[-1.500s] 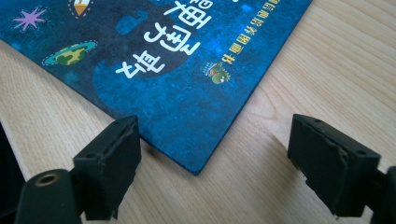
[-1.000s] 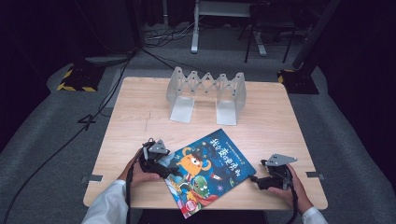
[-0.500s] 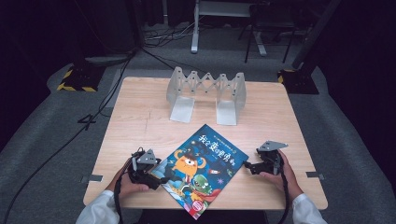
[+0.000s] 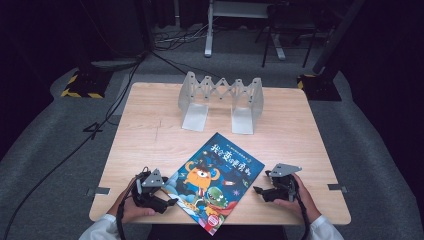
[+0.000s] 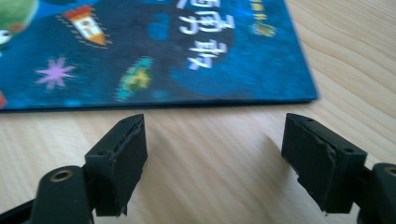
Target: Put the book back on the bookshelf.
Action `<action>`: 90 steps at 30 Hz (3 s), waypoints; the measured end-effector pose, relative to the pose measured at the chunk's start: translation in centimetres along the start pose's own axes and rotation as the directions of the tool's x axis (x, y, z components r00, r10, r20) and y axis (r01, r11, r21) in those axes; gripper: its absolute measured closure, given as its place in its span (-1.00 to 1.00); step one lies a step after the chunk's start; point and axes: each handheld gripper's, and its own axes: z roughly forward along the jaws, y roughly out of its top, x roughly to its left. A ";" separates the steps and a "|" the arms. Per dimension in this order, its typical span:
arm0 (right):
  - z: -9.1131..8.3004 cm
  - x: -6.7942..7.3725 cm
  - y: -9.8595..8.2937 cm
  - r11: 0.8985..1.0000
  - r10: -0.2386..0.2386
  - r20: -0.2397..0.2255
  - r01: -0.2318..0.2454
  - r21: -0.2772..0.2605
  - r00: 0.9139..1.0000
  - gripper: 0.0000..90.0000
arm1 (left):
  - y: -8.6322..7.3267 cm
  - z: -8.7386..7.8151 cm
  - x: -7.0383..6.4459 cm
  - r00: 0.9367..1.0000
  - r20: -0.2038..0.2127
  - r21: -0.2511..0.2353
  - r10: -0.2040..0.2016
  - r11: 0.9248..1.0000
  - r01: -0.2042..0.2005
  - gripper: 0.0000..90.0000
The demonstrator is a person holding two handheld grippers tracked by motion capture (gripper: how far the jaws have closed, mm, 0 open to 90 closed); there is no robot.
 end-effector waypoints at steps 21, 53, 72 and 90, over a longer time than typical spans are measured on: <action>1.0 -1.4 1.1 1.000 0.014 0.047 -0.014 -0.006 0.999 -0.44 | 1.3 1.8 -3.5 0.999 0.027 -0.017 0.043 0.999 -0.043 -0.60; -1.6 -3.2 -1.0 0.997 0.050 0.071 -0.053 0.050 0.996 -0.39 | 3.2 3.6 -5.7 0.992 0.082 -0.017 0.100 0.995 -0.099 -0.56; -4.7 2.0 -0.7 0.922 -0.089 -0.122 0.128 0.366 0.989 -0.06 | 3.4 3.8 -3.0 0.999 -0.034 -0.010 0.034 0.999 -0.034 -0.66; -4.5 3.6 0.7 0.847 -0.124 -0.158 0.187 0.497 0.980 0.60 | 4.4 4.8 -4.9 0.998 -0.009 -0.007 0.056 0.998 -0.056 -0.67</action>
